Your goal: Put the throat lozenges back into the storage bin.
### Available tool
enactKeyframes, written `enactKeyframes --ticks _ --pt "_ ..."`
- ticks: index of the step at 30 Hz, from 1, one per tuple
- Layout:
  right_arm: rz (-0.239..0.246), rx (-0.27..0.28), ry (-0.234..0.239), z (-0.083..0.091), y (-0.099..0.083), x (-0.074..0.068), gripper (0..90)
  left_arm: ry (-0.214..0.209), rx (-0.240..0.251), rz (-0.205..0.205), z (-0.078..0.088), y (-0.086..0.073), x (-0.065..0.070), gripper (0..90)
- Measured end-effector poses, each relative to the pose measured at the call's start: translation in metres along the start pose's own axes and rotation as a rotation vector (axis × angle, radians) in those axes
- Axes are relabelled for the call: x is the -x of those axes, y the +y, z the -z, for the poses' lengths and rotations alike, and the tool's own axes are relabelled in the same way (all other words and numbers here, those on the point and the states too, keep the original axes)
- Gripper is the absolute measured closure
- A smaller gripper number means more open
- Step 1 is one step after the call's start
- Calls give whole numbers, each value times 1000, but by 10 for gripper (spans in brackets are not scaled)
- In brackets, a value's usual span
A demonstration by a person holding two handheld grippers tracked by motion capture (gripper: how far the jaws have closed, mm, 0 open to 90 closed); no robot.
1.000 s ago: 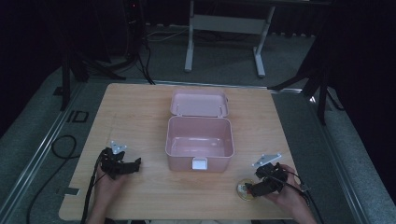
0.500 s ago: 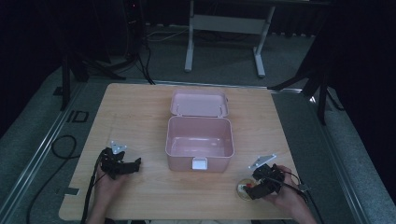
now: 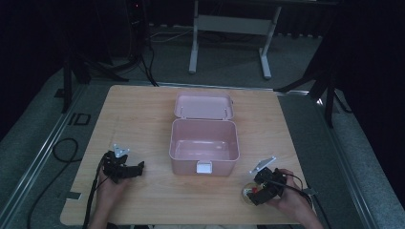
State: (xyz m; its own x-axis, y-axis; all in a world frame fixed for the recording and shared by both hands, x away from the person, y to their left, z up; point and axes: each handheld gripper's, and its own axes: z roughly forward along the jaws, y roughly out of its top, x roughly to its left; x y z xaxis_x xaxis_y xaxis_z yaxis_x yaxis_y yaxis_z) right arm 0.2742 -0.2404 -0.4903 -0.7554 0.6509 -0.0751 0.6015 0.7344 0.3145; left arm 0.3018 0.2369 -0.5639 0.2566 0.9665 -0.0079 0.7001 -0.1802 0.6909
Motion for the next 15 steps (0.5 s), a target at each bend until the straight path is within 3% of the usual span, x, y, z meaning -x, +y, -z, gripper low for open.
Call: enactKeyframes --ticks 15 --pt "33 -52 8 -7 5 -5 121 0 0 1 0 0 0 79"
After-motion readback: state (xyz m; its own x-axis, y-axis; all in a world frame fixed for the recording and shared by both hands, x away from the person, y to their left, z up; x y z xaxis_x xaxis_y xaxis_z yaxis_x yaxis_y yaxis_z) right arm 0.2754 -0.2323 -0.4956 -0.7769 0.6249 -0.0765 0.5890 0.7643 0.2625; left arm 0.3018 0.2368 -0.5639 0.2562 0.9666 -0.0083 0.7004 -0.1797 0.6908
